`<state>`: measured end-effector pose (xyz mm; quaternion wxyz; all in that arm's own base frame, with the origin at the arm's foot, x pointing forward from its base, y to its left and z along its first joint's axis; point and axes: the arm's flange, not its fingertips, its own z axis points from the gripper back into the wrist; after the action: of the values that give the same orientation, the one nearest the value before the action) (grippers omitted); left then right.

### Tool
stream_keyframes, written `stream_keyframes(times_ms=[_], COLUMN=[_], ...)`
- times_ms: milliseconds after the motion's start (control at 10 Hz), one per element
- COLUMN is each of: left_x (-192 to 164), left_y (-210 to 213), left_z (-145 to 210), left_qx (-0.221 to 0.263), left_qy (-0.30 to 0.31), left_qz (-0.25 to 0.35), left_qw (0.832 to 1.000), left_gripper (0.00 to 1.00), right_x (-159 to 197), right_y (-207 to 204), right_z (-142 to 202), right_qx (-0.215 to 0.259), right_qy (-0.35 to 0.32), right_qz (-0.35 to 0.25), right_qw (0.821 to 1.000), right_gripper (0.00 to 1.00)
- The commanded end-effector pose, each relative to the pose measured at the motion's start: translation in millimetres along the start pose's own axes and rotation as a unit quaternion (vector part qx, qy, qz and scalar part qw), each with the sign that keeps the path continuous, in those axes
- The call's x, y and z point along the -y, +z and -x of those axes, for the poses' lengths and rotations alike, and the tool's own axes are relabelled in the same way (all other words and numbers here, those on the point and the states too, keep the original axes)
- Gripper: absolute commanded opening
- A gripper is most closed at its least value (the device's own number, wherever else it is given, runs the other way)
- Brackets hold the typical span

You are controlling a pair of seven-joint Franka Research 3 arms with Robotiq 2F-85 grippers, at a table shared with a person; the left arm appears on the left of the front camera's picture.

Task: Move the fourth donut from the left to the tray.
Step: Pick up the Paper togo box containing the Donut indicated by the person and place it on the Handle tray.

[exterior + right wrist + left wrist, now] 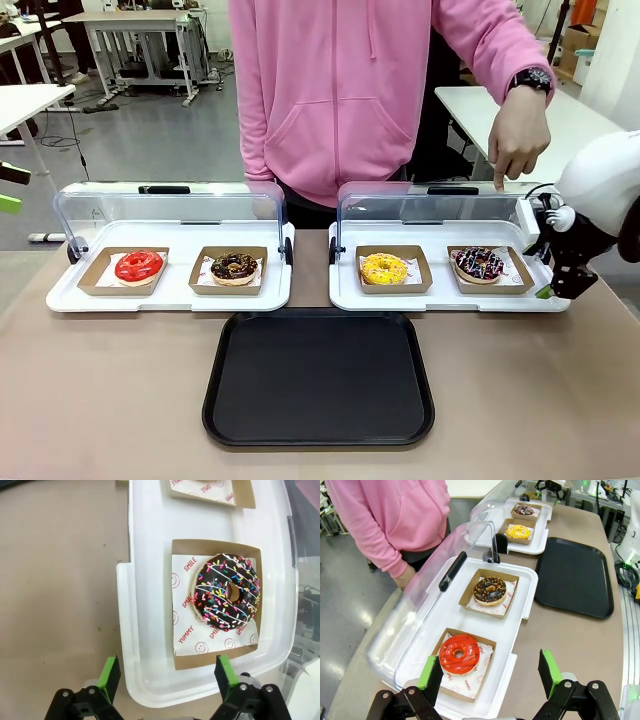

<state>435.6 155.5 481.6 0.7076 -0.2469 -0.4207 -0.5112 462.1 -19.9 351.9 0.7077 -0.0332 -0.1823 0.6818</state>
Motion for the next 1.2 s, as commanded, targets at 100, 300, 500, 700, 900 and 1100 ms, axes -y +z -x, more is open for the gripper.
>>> stream_keyframes(times_ms=[100,300,500,700,900,1100], left_x=[1.5,1.5,1.5,1.5,1.5,1.5], left_y=[1.2,1.2,1.2,1.2,1.2,1.2], left_z=[-2.4,-2.4,-2.4,-2.4,-2.4,-2.4], left_qx=[-0.003,-0.003,-0.003,-0.003,-0.003,-0.003], left_qy=[0.004,0.004,0.004,0.004,0.004,0.004], left_qz=[0.003,0.003,0.003,0.003,0.003,0.003], left_qw=[1.000,1.000,1.000,1.000,1.000,1.000], left_gripper=[1.00,1.00,1.00,1.00,1.00,1.00], right_x=[13.6,16.4,19.2,21.5,26.6,28.6], right_y=[-12.6,-20.6,-26.8,-35.5,-43.9,-50.1], right_z=[-4.6,-4.7,-2.6,-1.0,0.0,1.4], right_qx=[-0.006,-0.021,-0.017,-0.024,-0.029,-0.032], right_qy=[0.004,-0.002,-0.001,0.002,0.004,0.002], right_qz=[0.018,0.024,0.028,0.033,0.030,0.030], right_qw=[1.000,0.999,0.999,0.999,0.999,0.999], right_gripper=[1.00,1.00,1.00,1.00,1.00,1.00])
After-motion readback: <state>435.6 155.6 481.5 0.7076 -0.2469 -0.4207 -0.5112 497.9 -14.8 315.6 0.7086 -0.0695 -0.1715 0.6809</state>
